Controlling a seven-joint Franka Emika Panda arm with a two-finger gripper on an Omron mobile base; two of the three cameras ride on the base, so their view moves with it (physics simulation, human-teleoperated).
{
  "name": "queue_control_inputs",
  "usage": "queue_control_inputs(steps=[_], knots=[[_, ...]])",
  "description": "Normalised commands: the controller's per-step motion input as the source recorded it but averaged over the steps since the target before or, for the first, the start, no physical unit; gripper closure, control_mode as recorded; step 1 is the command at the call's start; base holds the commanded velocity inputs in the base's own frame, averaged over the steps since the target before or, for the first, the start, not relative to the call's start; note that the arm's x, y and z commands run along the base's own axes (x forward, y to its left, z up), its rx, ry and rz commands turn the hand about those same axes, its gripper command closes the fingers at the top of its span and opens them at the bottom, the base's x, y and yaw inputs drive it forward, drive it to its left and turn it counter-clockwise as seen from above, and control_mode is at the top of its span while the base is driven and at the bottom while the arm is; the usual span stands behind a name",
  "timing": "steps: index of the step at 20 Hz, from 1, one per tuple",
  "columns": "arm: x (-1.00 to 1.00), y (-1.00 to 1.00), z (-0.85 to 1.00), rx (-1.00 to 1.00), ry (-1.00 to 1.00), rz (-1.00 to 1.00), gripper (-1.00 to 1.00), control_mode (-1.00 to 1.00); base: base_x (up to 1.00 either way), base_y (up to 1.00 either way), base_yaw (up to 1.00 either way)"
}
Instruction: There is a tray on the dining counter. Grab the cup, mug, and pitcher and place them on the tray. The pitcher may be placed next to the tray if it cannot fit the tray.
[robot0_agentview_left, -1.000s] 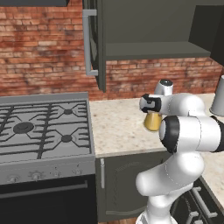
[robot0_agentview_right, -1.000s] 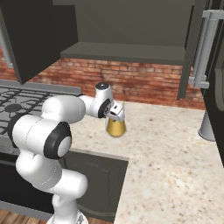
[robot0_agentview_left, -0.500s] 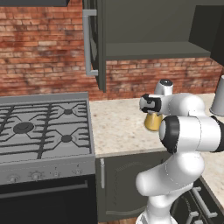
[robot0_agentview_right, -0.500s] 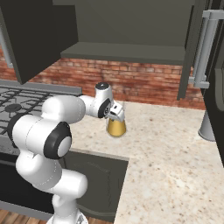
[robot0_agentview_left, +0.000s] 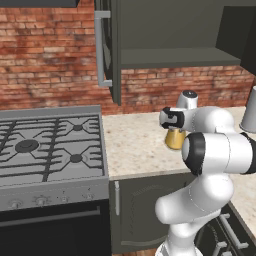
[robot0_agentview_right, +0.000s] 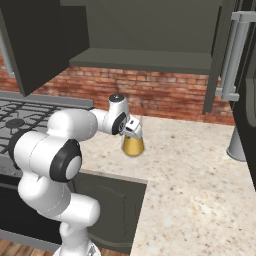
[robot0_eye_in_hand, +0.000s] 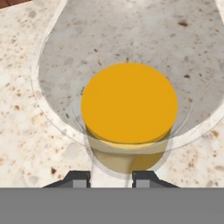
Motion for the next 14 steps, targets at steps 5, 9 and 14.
queue_control_inputs(steps=[5,9,14], knots=[[0.0,0.0,0.19,0.0,0.0,0.0,1.0,-1.0,0.0,0.0,0.0],[-0.02,0.0,0.35,0.0,0.0,0.0,1.0,-1.0,0.0,0.0,0.0],[-0.32,0.0,0.07,0.0,0.0,0.01,1.0,-1.0,0.0,0.0,0.0]])
